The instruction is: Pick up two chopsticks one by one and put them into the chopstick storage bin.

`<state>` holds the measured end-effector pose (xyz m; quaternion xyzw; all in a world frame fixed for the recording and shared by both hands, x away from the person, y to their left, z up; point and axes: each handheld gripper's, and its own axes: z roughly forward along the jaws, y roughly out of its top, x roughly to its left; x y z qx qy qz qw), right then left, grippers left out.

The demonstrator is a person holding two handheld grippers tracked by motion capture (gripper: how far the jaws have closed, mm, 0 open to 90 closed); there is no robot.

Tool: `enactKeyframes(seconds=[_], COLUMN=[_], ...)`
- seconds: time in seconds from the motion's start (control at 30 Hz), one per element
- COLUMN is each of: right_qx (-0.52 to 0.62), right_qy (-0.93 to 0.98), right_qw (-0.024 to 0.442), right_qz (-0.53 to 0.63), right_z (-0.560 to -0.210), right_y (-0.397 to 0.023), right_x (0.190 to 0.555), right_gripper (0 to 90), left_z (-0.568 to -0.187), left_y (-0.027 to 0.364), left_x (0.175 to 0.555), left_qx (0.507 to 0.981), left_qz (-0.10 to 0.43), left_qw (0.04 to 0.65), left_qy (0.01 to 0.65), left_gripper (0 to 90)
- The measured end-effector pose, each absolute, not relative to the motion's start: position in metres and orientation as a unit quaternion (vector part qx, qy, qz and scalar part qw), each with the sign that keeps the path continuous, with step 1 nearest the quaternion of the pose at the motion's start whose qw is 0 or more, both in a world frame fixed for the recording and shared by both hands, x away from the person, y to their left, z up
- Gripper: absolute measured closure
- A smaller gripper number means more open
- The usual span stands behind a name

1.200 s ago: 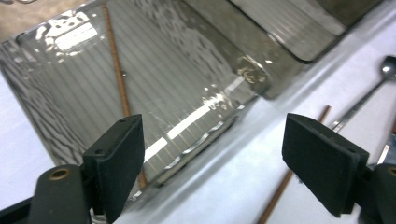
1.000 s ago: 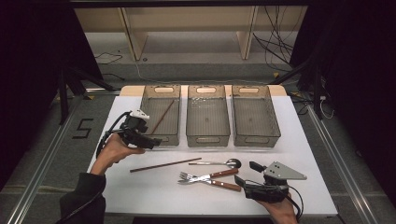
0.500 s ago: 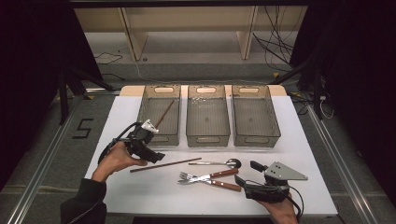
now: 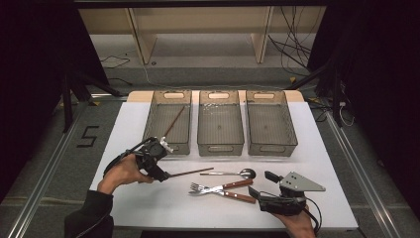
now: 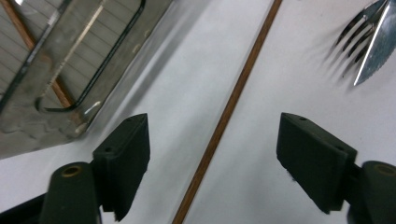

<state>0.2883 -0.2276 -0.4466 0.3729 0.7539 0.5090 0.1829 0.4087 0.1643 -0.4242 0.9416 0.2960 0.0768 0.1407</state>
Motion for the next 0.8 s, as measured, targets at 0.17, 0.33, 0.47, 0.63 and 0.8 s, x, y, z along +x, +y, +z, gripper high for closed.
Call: enactKeyframes(seconds=[0.17, 0.33, 0.47, 0.63, 0.8], right_qx=[0.373, 0.372, 0.371, 0.371, 0.372], right_qy=[0.754, 0.755, 0.756, 0.756, 0.756], right_qw=[0.183, 0.182, 0.182, 0.182, 0.182], right_qz=[0.508, 0.508, 0.508, 0.508, 0.507], right_z=[-0.447, -0.447, -0.447, -0.447, -0.447], right_y=[-0.227, -0.227, -0.226, -0.226, -0.226], right_x=[0.288, 0.289, 0.289, 0.289, 0.289], right_gripper=[22.9, 22.9, 22.9, 22.9, 23.0], left_z=[-0.431, -0.441, -0.447, -0.45, -0.451], left_y=[0.163, 0.16, 0.158, 0.161, 0.162], left_x=[0.41, 0.413, 0.416, 0.422, 0.424], left_qx=[0.947, 0.955, 0.959, 0.96, 0.963], left_qz=[0.065, 0.051, 0.043, 0.036, 0.032], left_qw=[0.124, 0.109, 0.095, 0.091, 0.087], left_qy=[0.288, 0.272, 0.263, 0.262, 0.254], left_gripper=[36.3, 46.6, 53.6, 60.4, 63.9])
